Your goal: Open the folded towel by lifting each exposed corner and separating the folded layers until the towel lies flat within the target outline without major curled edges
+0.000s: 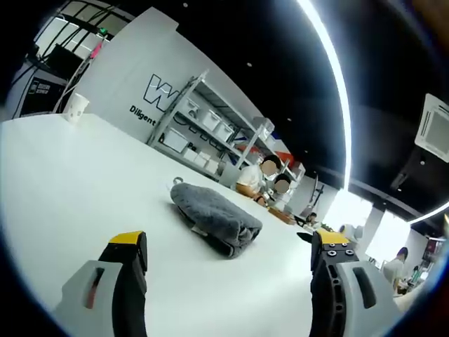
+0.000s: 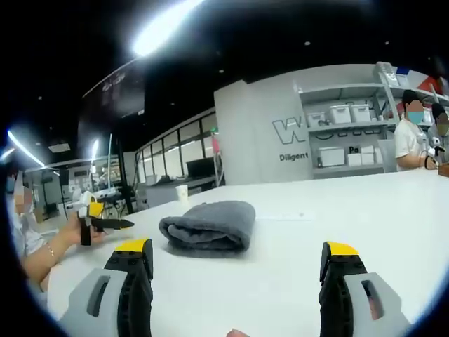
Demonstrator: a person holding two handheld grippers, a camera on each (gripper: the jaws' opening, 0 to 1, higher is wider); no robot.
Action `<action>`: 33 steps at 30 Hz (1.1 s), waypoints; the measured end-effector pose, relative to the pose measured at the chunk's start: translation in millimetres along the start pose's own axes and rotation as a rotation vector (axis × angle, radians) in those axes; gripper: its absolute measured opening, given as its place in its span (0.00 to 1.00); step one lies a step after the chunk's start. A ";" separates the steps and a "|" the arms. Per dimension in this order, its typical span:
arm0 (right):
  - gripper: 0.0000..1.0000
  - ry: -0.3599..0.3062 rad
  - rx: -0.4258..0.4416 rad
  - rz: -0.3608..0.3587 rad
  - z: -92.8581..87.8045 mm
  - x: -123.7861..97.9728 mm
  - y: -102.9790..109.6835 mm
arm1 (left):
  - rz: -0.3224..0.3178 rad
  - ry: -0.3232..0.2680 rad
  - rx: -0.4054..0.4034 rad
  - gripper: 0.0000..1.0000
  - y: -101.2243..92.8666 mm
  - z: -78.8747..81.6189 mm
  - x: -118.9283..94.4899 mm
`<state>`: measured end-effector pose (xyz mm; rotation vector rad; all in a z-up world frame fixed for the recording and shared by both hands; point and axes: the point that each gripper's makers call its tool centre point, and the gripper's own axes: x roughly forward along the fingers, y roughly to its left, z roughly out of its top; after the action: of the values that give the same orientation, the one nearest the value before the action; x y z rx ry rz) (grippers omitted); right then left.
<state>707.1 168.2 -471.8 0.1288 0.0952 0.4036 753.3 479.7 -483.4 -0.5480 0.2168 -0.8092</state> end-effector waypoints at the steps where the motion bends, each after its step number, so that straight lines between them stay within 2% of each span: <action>1: 1.00 0.004 -0.004 0.000 -0.7 0.1 0.4 | 0.002 0.003 -0.001 0.96 0.9 -0.3 0.4; 6: 1.00 0.005 -0.005 0.001 -0.8 -0.4 0.2 | 0.013 0.015 0.017 0.96 0.6 -2.1 0.0; 12: 1.00 0.007 -0.004 0.000 -1.1 0.2 -0.7 | 0.105 0.100 0.169 0.99 10.9 -12.0 1.4; 15: 1.00 0.007 -0.007 0.003 -0.9 0.3 -0.5 | 0.130 0.130 0.203 0.99 12.5 -17.2 2.7; 18: 1.00 0.006 -0.008 0.005 -0.3 0.2 0.0 | 0.132 0.105 0.174 0.99 13.7 -14.3 2.0; 22: 1.00 0.008 -0.008 0.007 -0.7 0.1 0.8 | 0.098 0.091 0.124 0.99 11.0 -12.8 1.6; 33: 1.00 0.028 -0.029 0.023 -4.1 1.1 4.6 | 0.082 0.098 0.110 0.99 7.2 -15.8 1.1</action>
<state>705.9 173.3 -475.3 0.0959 0.1154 0.4291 752.5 477.0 -500.6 -0.3941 0.2812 -0.7636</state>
